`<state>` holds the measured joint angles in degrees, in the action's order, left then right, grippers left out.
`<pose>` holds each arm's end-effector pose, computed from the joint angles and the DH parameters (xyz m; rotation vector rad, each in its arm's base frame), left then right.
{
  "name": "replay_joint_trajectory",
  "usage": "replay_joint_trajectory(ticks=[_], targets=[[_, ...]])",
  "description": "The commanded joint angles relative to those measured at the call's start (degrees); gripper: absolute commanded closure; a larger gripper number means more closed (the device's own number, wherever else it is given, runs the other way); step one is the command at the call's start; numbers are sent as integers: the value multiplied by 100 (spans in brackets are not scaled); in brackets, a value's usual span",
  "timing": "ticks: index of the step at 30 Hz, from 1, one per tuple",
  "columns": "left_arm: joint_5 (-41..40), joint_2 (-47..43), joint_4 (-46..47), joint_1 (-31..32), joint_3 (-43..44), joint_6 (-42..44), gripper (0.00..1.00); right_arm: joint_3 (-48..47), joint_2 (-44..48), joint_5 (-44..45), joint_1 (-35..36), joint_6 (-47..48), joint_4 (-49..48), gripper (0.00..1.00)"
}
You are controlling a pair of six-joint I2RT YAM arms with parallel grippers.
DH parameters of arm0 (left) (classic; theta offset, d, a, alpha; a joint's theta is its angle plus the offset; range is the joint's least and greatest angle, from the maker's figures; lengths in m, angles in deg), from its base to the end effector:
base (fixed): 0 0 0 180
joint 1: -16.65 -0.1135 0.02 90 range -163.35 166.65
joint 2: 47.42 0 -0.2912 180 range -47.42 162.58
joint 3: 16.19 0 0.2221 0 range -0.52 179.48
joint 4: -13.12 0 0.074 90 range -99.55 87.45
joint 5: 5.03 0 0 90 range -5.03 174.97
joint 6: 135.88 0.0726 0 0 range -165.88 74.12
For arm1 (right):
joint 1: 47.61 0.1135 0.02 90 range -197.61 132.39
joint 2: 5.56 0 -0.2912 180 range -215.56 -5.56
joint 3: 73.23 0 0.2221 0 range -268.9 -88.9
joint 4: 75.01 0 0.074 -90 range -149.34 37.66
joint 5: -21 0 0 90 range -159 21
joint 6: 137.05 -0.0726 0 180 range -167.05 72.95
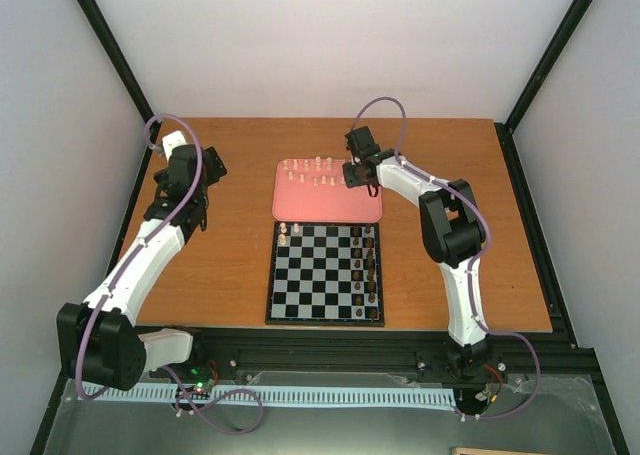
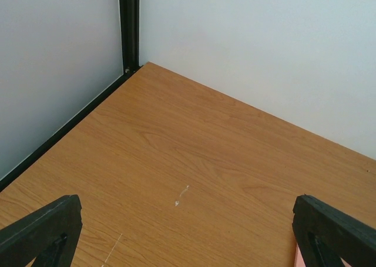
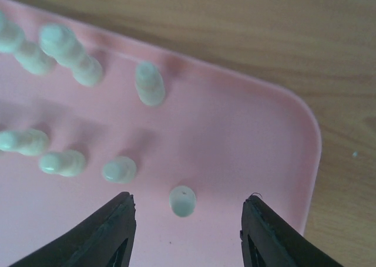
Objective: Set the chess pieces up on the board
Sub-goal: Pick up the chess piece from the storage box.
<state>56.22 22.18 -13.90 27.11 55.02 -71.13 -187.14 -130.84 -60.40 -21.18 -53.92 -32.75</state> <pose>0.2668 -0.0137 0.3336 -0.5592 1.8762 0.0969 0.4457 0.2094 0.1900 -0.3626 2.4660 0.0550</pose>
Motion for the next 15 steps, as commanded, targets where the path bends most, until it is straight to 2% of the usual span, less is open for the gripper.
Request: replay_joint_trajectory(ticks=[1,6,15], targets=[[-51,89,45,9,246,40,0,-135,-77,-135,-83,-20,100,51],[-43,139,46,9,259,39,0,-146,-197,-256,-127,11,81,52],[-60,173,63,9,272,46,0,-303,-459,-404,-248,-7,153,61]])
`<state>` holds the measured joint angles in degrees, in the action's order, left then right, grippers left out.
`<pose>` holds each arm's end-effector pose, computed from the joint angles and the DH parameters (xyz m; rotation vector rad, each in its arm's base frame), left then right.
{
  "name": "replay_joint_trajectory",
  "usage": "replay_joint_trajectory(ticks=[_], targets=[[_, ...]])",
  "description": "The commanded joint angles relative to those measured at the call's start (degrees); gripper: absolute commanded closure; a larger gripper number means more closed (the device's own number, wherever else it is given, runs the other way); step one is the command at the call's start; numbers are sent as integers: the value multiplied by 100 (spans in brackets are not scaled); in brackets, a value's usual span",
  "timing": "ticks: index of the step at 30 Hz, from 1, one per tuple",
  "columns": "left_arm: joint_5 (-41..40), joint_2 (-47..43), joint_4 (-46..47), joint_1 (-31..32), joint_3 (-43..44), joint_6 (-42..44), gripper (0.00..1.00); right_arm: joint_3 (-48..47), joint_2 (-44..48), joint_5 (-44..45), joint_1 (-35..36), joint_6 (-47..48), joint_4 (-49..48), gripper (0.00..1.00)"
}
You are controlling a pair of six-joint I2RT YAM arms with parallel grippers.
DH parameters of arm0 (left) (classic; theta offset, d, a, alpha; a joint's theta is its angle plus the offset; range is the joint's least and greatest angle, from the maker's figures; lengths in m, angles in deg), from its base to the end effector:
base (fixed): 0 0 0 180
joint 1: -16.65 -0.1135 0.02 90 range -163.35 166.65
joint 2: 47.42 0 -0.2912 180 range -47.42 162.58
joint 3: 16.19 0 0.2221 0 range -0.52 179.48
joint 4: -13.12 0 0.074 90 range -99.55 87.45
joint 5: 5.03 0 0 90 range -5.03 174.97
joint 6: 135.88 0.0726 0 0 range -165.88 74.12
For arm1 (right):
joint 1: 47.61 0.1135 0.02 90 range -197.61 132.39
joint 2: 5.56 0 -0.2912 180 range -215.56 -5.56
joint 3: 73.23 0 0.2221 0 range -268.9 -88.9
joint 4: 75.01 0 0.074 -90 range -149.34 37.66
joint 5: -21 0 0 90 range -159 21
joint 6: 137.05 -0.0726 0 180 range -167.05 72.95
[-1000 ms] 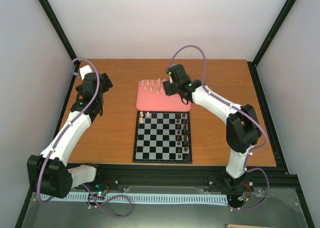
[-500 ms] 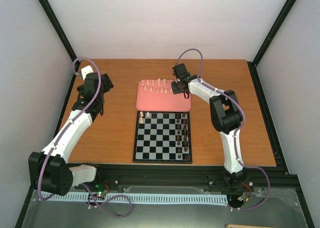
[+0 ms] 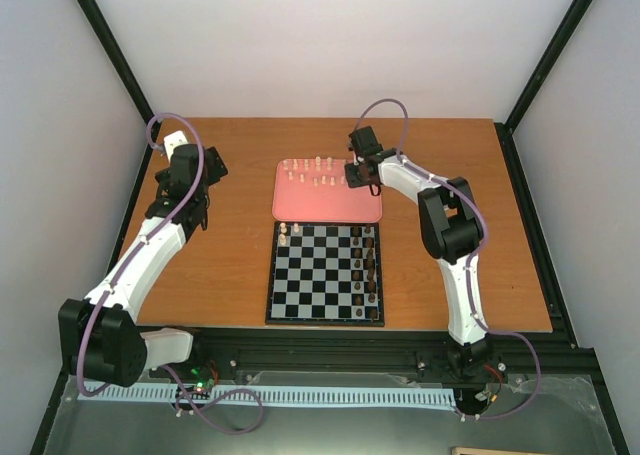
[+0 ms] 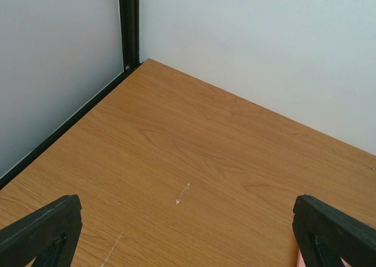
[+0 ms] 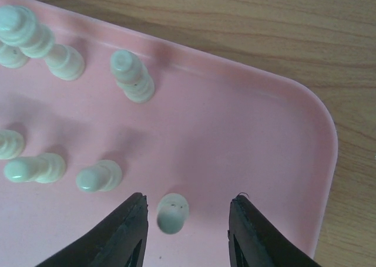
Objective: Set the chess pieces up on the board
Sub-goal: Pick up the chess piece from the storage box.
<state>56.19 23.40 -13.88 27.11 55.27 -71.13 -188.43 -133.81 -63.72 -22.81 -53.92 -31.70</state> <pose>0.2716 -0.0146 0.3299 -0.5581 1.8914 0.1051 0.4546 0.2027 0.1702 -0.3624 2.5252 0.0973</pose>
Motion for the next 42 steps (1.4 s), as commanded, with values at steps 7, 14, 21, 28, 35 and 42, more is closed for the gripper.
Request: replay_joint_trajectory(ticks=[7,14,21,28,35,42], targets=[[-76,70,51,9,257,45,0,-339,-302,-166,-107,10,117,63],[-101,63,35,13,258,56,0,-492,-415,-236,-107,26,190,66],[-102,41,27,9,248,47,0,-563,-490,-251,-107,26,276,70],[-97,20,26,9,239,45,0,-543,-464,-265,-115,19,286,79],[-101,18,17,9,239,42,0,-540,-421,-258,-115,2,298,90],[-82,8,8,9,240,40,0,-50,254,-360,-75,-59,104,95]])
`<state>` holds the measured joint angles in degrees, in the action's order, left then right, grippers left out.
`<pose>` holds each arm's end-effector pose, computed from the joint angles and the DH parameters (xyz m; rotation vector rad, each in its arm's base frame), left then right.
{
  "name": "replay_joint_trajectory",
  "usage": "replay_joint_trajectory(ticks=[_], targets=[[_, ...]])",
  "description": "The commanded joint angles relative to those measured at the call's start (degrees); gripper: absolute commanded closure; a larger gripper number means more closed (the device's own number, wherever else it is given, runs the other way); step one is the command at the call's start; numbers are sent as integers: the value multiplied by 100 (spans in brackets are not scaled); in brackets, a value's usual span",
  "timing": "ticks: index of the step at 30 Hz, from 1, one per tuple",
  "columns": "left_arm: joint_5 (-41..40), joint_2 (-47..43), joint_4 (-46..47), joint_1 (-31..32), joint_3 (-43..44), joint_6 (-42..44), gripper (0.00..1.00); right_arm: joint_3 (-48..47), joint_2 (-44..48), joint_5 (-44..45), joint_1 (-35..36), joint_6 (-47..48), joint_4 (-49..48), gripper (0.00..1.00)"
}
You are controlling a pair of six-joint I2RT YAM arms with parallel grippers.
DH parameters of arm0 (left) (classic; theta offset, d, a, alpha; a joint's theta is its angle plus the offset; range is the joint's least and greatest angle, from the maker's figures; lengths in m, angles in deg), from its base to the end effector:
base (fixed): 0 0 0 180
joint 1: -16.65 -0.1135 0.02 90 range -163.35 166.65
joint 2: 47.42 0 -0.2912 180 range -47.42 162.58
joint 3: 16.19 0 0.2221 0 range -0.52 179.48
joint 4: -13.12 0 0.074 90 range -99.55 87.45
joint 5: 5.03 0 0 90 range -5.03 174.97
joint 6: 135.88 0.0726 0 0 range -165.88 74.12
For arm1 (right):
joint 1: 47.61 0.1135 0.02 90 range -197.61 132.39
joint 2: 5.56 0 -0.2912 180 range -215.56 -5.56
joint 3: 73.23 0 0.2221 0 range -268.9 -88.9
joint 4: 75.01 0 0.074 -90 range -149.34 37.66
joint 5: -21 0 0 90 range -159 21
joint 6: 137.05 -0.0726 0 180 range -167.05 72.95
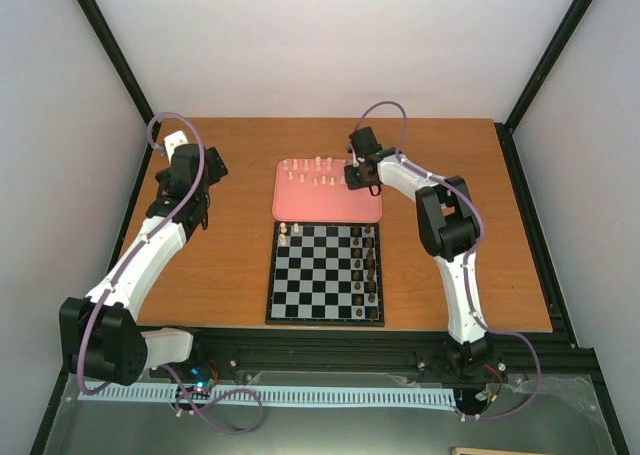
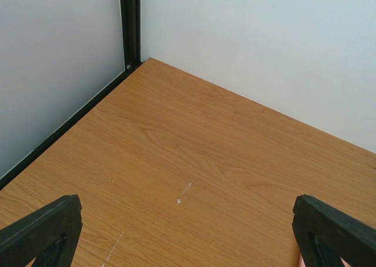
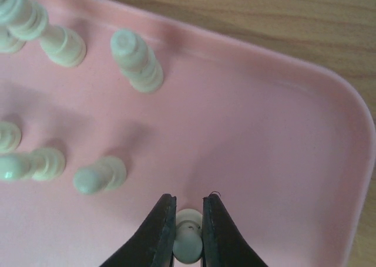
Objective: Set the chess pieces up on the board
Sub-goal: Pick up the chess piece from the storage box, then place the chess piece on the chessboard.
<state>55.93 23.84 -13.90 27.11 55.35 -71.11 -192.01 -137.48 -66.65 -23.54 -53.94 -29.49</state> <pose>0.2732 -0.0146 0.3285 -0.5597 1.8959 0.1128 0.4642 0.2041 0.1545 -0.3736 2.5732 0.1433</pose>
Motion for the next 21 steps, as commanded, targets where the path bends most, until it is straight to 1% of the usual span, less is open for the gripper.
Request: replay_joint_trajectory(ticks=[1,7,13,16,21], targets=[[-58,-35,10,9,235,42,0,429,801,-61,30,-63,-141,95],[-52,-55,-14,9,239,45,0,1061,1763,114,565,4,-102,95],[-114,-121,-48,9,228,69,0,1611,2491,379,1594,-76,-70,95],[-124,-129,-92,9,255,80,0,1768,2643,561,2163,-148,16,95],[-48,-157,-69,9,239,62,0,2031,2690,653,2762,-291,2,95]])
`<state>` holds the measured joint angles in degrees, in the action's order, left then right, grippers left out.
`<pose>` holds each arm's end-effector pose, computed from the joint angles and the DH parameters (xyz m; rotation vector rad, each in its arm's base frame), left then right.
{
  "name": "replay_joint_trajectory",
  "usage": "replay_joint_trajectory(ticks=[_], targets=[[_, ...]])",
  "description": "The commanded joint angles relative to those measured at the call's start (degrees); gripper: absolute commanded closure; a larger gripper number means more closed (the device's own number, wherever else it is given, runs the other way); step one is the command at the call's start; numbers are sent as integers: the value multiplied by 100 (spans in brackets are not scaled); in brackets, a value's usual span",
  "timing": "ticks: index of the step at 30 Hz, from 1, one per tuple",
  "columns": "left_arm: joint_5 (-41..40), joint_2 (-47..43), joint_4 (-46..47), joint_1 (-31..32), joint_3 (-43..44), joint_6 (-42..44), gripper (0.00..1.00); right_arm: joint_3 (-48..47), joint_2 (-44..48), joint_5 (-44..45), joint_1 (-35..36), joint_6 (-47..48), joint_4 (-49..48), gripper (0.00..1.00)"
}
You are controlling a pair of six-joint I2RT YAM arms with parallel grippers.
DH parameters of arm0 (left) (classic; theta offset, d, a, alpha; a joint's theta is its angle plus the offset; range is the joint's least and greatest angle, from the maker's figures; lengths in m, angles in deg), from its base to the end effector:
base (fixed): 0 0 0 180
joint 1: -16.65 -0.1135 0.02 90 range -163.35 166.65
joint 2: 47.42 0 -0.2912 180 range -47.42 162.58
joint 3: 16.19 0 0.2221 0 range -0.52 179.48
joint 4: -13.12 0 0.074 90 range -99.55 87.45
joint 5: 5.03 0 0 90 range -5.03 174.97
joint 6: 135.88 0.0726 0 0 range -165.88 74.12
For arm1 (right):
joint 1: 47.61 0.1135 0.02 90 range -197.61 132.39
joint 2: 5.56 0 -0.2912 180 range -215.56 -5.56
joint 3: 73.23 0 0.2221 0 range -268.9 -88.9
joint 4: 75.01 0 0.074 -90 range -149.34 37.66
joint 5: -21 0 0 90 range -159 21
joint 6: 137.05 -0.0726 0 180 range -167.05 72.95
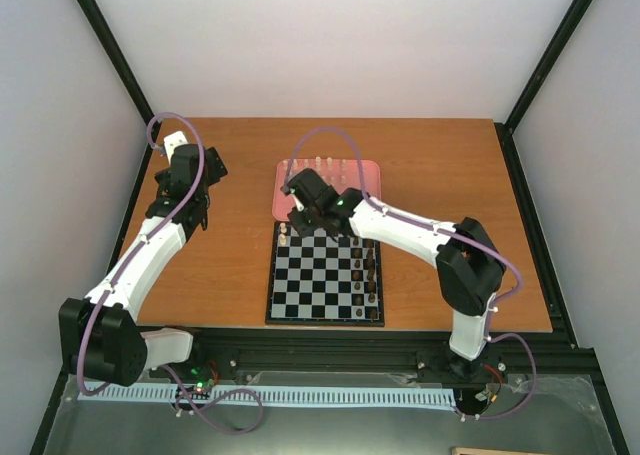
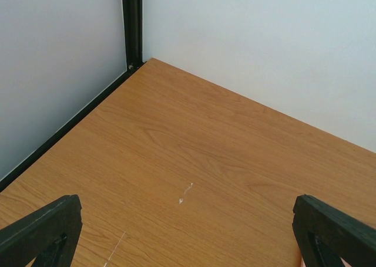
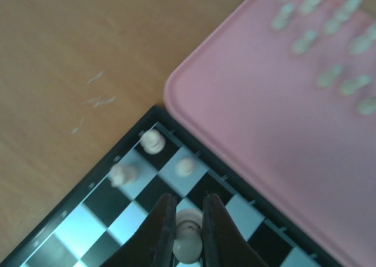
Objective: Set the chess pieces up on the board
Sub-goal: Place the chess piece on the chessboard.
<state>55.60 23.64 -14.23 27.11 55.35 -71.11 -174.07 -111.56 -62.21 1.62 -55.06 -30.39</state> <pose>0.2720 -0.0140 0.3288 -0.5627 1.8958 0.1195 0.2780 0.3093 0.2619 -0.8140 2.3159 0.3026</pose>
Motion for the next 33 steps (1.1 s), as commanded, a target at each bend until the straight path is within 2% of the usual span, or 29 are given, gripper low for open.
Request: replay_joint_trajectory(ticks=[1,13,33], targets=[[-10,-144,-44,9,239,57,0,270,66,152,301,-206,61,95],[-73,-217,-53,9,213,62,0,245,-586,-313,415,-269,-86,95],[-52,-209,-36,9,211,51,0,2,-1074,-339,447,-249,-129,94]])
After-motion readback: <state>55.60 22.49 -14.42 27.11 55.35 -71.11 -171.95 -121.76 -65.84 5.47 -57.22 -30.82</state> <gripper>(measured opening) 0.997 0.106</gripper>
